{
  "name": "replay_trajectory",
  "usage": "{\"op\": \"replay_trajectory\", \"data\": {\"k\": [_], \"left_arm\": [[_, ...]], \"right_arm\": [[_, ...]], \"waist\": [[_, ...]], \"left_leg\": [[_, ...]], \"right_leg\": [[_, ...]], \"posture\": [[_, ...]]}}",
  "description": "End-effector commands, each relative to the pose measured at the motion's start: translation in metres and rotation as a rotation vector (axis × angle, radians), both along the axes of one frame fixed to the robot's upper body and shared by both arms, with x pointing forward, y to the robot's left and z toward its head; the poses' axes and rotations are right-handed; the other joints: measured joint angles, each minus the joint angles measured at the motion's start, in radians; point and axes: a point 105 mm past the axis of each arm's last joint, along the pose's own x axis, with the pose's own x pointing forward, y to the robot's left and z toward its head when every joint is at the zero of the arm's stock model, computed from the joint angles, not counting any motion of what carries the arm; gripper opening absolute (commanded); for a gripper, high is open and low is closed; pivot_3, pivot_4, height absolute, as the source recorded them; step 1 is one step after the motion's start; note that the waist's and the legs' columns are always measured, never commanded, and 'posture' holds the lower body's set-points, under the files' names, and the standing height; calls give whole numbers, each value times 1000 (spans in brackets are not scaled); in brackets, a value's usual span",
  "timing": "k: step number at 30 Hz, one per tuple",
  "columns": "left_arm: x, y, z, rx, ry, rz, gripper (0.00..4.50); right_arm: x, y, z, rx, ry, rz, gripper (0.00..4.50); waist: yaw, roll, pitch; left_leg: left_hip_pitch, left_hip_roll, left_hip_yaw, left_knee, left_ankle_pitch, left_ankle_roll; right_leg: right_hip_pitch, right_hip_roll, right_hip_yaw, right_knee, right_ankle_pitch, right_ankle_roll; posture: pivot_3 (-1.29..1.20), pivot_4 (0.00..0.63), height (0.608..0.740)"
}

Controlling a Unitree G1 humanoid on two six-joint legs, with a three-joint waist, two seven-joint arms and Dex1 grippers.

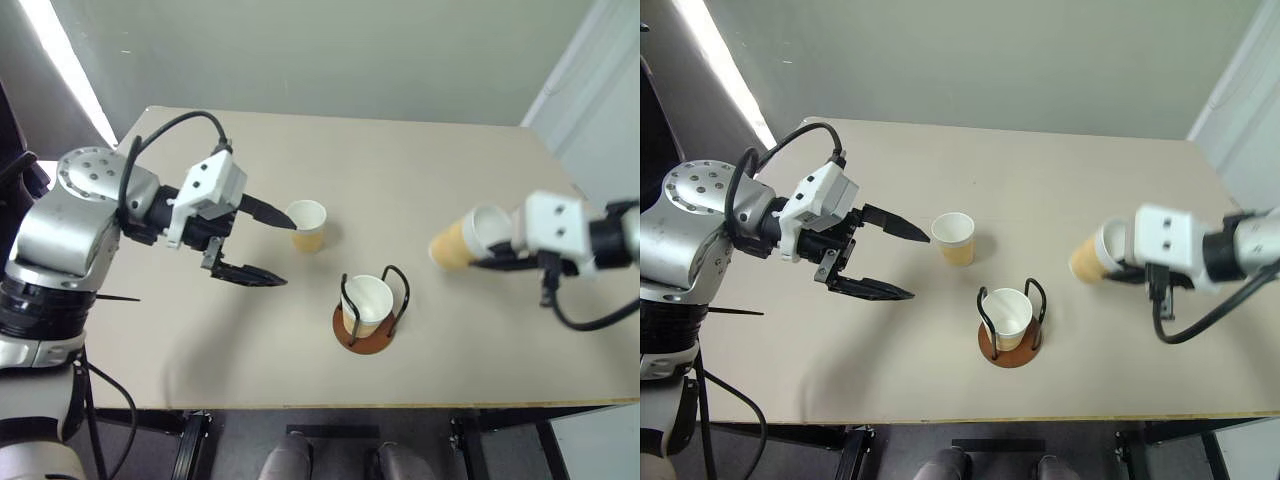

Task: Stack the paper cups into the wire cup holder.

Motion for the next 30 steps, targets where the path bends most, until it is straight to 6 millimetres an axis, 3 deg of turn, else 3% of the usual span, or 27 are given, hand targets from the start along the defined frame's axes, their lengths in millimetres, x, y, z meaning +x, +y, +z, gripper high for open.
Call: {"op": "replay_trajectory", "data": {"k": [1, 4, 8, 14, 22, 26, 30], "left_arm": [[1, 0, 5, 18, -34, -21, 4500], [4, -2, 5, 14, -35, -25, 4500], [6, -3, 3, 15, -37, -28, 4500], [6, -4, 1, 20, -39, -29, 4500], [8, -4, 1, 21, -42, -25, 4500], [8, -4, 1, 24, -46, -27, 4500], [8, -5, 0, 25, -48, -30, 4500]], "right_arm": [[-11, 15, 17, 10, -21, 59, 69], [-14, 27, 20, -3, -27, 98, 69], [-21, 41, 7, -48, 2, 166, 69], [-22, 42, -11, -127, 29, 200, 69], [-26, 59, -10, -130, -2, 278, 69], [-29, 71, 0, -89, -18, 318, 69], [-31, 73, -6, -97, -3, 329, 69]], "waist": [[0, 0, 0], [1, 0, 0], [-1, 0, 0], [-1, 0, 0], [-3, 0, 0], [-4, 0, 0], [-4, 0, 0]], "left_leg": [[-1, 0, 0, 0, 0, 0], [-1, 0, 0, -1, 0, 0], [-1, 0, 0, -3, 0, 0], [-2, 0, 0, -5, 0, 0], [-1, 0, 0, -5, 0, 0], [-2, 0, 0, -5, 0, 0], [-2, 0, 0, -5, 0, 0]], "right_leg": [[-1, 0, 0, -1, 0, 0], [-1, 0, 0, -2, 0, 0], [-1, -1, 0, -3, 0, 0], [-2, -1, 0, -5, 0, 0], [-2, -1, 0, -5, 0, 0], [-3, -1, 0, -5, 0, 0], [-2, -1, 0, -5, 0, 0]], "posture": [[0, 150, 740], [0, 150, 740], [0, 150, 740], [0, 150, 740], [0, 150, 740], [0, 150, 740], [0, 150, 740]]}}
